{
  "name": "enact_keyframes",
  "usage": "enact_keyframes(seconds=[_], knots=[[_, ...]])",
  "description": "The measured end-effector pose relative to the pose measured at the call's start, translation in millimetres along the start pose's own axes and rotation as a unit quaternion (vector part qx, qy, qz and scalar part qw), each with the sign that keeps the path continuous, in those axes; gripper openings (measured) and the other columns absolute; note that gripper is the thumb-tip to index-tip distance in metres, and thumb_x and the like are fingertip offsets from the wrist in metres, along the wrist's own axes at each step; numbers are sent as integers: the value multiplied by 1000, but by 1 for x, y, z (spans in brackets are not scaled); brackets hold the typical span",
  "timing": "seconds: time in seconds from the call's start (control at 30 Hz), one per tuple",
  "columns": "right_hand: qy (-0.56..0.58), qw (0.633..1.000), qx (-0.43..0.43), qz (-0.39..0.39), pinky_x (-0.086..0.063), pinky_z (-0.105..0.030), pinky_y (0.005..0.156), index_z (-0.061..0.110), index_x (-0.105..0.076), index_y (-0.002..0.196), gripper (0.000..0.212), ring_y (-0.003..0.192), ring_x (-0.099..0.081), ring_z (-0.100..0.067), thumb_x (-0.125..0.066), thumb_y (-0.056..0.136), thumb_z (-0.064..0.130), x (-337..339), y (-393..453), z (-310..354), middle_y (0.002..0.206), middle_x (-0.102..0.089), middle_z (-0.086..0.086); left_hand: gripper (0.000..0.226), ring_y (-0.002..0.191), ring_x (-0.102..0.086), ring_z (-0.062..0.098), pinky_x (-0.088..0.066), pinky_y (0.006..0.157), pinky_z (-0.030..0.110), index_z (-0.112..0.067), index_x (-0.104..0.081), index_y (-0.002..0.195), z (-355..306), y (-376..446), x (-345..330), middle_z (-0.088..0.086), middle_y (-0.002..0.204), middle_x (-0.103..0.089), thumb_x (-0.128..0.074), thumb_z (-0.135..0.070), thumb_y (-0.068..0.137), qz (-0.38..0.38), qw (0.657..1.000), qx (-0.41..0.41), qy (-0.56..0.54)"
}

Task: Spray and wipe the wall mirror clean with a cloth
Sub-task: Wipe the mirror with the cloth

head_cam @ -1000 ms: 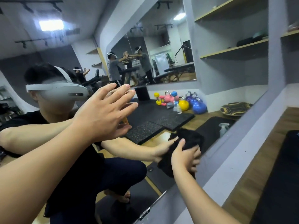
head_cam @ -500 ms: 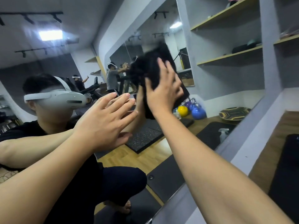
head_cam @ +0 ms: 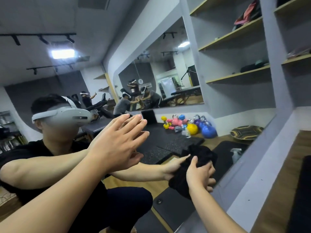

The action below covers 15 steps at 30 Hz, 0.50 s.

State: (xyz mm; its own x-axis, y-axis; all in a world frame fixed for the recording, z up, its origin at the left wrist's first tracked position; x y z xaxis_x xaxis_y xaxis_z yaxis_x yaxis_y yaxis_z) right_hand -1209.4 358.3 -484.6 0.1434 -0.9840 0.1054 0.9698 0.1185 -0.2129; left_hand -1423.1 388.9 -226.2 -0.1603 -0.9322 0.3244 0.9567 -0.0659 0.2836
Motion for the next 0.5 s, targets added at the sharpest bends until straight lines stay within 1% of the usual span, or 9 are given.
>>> enact_keyframes(seconds=[0.07,0.17,0.3,0.37,0.4,0.5], knots=[[-6,998,59,-7,-26,-55,106,22,-26,158,70,128,-35,-40,-41,99,59,4,-14,40,163,-21,5,71,149,-39,38,-27,121,57,-14,-63,138,0,0,0,19,155,-49,-53,-61,86,8,1000,0,-3],[9,986,168,-11,-26,-52,105,26,-29,156,67,130,-34,-39,-45,98,57,11,-43,124,164,-19,8,69,149,-38,38,-29,120,57,-14,-63,138,0,0,1,19,155,-49,-52,-59,87,9,1000,5,-10],[17,950,310,-13,-24,-51,104,35,-31,153,63,136,-29,-37,-49,96,56,17,-89,227,164,-18,10,69,149,-39,38,-31,120,58,-14,-62,138,1,0,5,17,154,-50,-57,-61,87,9,1000,5,-13],[12,919,394,-13,-25,-50,104,38,-31,152,62,136,-29,-35,-50,96,55,17,-125,264,165,-18,10,67,147,-42,38,-32,120,58,-13,-67,130,1,1,7,18,150,-54,-64,-61,83,11,1000,3,-16],[4,896,443,-12,-25,-51,104,40,-31,152,61,138,-27,-34,-51,96,54,17,-145,277,165,-18,10,64,144,-46,39,-34,119,58,-11,-70,124,1,1,8,19,145,-58,-67,-59,82,7,1000,2,-18],[-24,809,587,13,-23,-56,108,47,-28,151,64,142,-22,-35,-56,93,48,11,-190,295,164,-17,12,60,126,-59,38,-38,116,58,-10,-73,120,0,1,11,16,122,-71,-71,-53,78,-14,1000,-6,-24]])
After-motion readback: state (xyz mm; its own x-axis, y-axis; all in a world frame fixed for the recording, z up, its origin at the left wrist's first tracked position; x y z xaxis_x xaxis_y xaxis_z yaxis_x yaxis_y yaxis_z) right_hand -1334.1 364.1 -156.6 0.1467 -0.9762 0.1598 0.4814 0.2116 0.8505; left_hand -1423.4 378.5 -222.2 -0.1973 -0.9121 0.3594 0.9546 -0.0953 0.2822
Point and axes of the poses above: each hand's wrist, its own y-axis towards the middle knuckle, its own x-axis out of the back of the hand, z = x × y, the point moved 10 cm from there along y, towards the middle knuckle
